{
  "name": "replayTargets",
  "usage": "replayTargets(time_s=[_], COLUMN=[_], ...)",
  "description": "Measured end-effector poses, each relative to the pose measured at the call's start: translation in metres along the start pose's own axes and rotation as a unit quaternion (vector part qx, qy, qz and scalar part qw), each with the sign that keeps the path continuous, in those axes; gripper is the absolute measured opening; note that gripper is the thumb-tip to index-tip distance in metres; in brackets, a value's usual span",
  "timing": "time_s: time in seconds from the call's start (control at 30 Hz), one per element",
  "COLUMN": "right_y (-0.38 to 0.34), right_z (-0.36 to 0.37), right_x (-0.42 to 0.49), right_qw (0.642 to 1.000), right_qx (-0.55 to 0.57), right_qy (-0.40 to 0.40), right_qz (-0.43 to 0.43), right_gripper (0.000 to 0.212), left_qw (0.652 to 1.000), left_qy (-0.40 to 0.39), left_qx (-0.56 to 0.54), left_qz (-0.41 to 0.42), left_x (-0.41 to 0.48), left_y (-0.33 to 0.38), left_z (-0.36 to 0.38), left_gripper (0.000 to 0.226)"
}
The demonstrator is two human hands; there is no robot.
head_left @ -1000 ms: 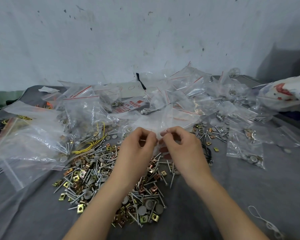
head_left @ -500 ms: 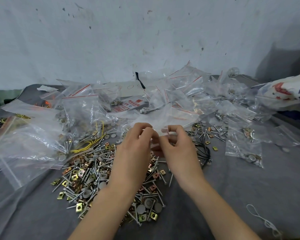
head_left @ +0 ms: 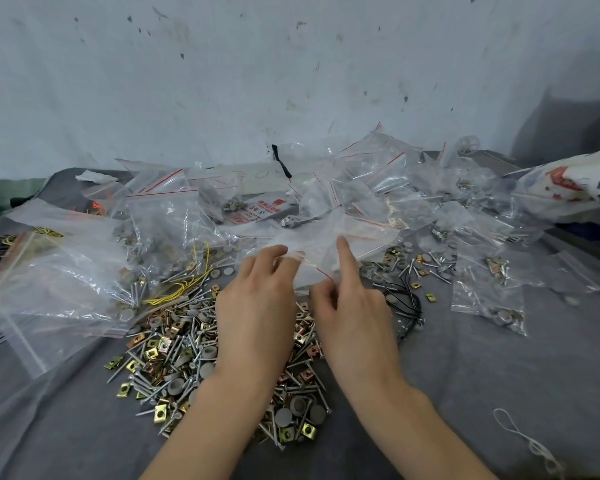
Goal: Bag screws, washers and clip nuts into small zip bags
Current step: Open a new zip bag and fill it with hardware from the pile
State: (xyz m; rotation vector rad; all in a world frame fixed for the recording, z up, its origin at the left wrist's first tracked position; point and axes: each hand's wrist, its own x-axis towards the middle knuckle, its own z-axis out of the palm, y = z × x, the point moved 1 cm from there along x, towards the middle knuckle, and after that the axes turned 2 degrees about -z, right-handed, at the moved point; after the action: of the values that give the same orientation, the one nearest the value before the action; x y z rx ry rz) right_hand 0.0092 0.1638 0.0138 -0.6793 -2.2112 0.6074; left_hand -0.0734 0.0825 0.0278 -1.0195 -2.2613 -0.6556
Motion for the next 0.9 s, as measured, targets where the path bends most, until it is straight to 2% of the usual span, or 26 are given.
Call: replayTargets(time_s=[0.1,0.17,0.23,0.3,0.37,0.47,0.53,0.6,0.7,0.8,0.9], right_y=[-0.01,-0.01,-0.007,-0.005,-0.004,0.003,0.009,0.018,0.025,0.029,0.031], right_z=[-0.006,-0.007,-0.005,-0.006,-0.008,-0.01,-0.011,-0.011,-0.013,-0.015,-0.018], right_x=[-0.002,-0.003,-0.005,-0.007,-0.007,-0.004,-0.001,0.003,0.006,0.006,0.007], right_qw=[0.992,0.979,0.966,0.961,0.965,0.97,0.966,0.959,0.946,0.939,0.934], right_qx=[-0.083,-0.13,-0.147,-0.152,-0.137,-0.093,-0.099,-0.121,-0.154,-0.157,-0.154], right_qy=[0.03,0.058,0.079,0.082,0.069,0.055,0.042,-0.001,-0.063,-0.05,-0.028], right_qz=[-0.091,-0.148,-0.196,-0.215,-0.211,-0.216,-0.237,-0.255,-0.278,-0.301,-0.322], right_gripper=[0.065,0.062,0.056,0.047,0.048,0.052,0.058,0.073,0.094,0.09,0.079], left_qw=[0.995,0.989,0.986,0.981,0.968,0.93,0.904,0.881,0.865,0.841,0.832], left_qy=[-0.014,-0.037,-0.058,-0.086,-0.109,-0.137,-0.152,-0.181,-0.268,-0.322,-0.354], left_qx=[-0.074,-0.112,-0.135,-0.158,-0.201,-0.296,-0.353,-0.397,-0.401,-0.427,-0.423], left_qz=[-0.069,-0.092,-0.076,-0.068,-0.101,-0.171,-0.188,-0.183,-0.137,-0.079,-0.056], left_x=[0.002,0.003,0.003,0.004,0.005,0.007,0.009,0.011,0.012,0.009,0.007], left_y=[0.002,-0.001,-0.004,-0.007,-0.01,-0.013,-0.013,-0.014,-0.013,-0.008,-0.005], left_z=[0.0,0.004,0.005,0.003,0.001,0.003,0.002,-0.001,-0.005,-0.011,-0.011], left_gripper=[0.009,0.017,0.026,0.036,0.036,0.031,0.032,0.032,0.028,0.006,0.008])
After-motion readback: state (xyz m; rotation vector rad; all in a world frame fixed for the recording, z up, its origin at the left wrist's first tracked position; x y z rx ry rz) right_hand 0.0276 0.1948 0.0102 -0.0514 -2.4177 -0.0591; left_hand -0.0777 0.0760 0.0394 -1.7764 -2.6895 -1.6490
